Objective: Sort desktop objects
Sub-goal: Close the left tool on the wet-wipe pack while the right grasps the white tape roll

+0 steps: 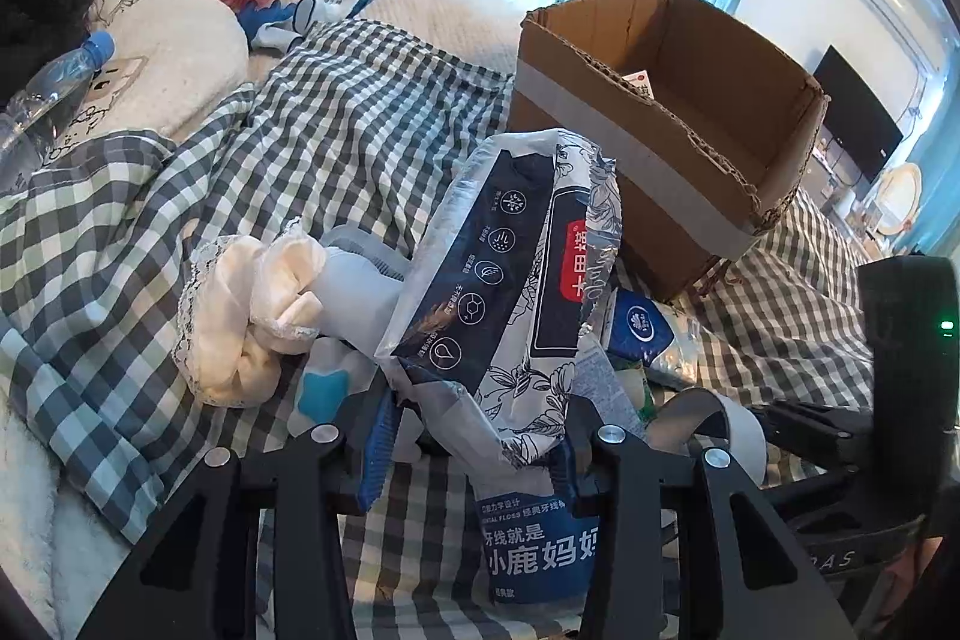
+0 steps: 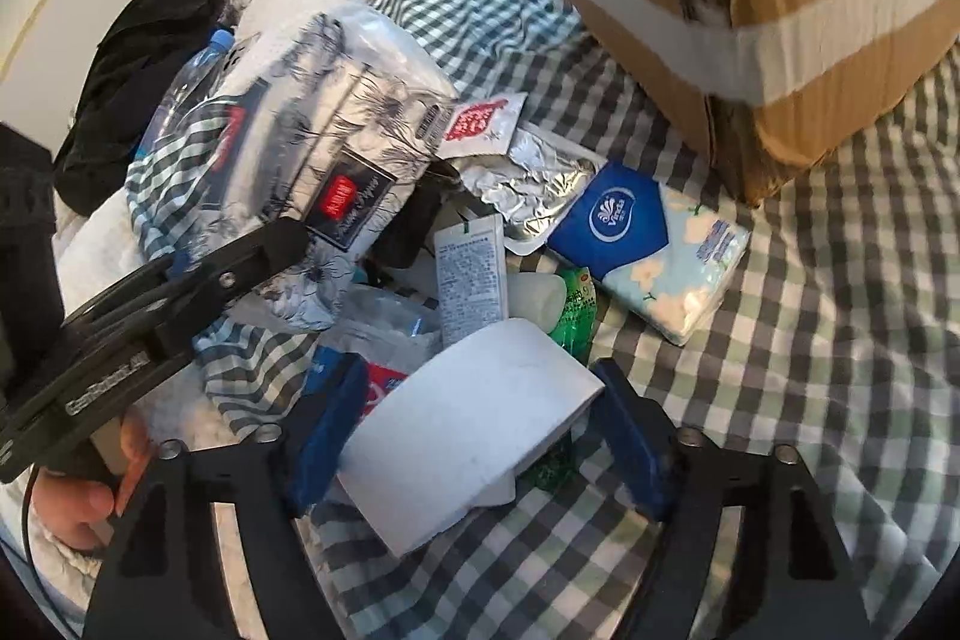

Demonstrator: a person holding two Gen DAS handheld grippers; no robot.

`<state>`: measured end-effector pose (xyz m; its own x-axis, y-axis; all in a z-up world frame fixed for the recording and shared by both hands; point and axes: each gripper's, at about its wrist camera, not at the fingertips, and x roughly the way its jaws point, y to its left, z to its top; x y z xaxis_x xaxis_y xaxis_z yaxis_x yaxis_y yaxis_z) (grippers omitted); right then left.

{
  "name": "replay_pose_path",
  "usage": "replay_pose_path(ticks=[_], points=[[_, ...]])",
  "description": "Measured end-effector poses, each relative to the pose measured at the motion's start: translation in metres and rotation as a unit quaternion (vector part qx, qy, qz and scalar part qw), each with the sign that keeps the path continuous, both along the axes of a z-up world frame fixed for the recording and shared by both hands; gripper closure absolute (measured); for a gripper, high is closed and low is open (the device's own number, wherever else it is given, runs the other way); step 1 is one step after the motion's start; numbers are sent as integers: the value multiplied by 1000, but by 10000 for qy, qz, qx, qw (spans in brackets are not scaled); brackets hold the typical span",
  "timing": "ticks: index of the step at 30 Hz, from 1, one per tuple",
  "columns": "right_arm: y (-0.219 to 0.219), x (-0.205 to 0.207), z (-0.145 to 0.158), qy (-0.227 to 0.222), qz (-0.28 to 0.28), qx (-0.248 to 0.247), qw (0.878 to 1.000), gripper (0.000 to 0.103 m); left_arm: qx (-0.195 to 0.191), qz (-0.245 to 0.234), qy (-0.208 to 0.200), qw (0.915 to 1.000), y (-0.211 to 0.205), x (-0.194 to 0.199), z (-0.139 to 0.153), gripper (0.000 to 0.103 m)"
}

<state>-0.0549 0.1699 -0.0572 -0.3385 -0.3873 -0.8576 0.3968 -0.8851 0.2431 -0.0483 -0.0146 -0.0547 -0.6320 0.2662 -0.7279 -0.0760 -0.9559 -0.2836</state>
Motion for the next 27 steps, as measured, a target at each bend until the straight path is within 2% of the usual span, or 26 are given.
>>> replay_pose_path(ticks=[2, 5, 9, 15, 27], points=[[3, 6, 8, 107, -6, 154, 9998, 29, -18, 32, 17, 10000, 0, 2, 0, 60], [12, 11, 13, 32, -238, 325, 9992, 29, -36, 85, -9, 10000, -3, 3, -1, 60], [33, 16, 24, 184, -481, 235, 9984, 29, -80, 139, 21, 9999, -4, 6, 0, 60], [42, 23, 51, 590, -567, 121, 9966, 29, -222, 70, 120, 9997, -1, 13, 2, 60], [48, 36, 70, 882, -601, 31, 9943, 29, -284, 106, 312, 9991, -1, 24, 13, 60]])
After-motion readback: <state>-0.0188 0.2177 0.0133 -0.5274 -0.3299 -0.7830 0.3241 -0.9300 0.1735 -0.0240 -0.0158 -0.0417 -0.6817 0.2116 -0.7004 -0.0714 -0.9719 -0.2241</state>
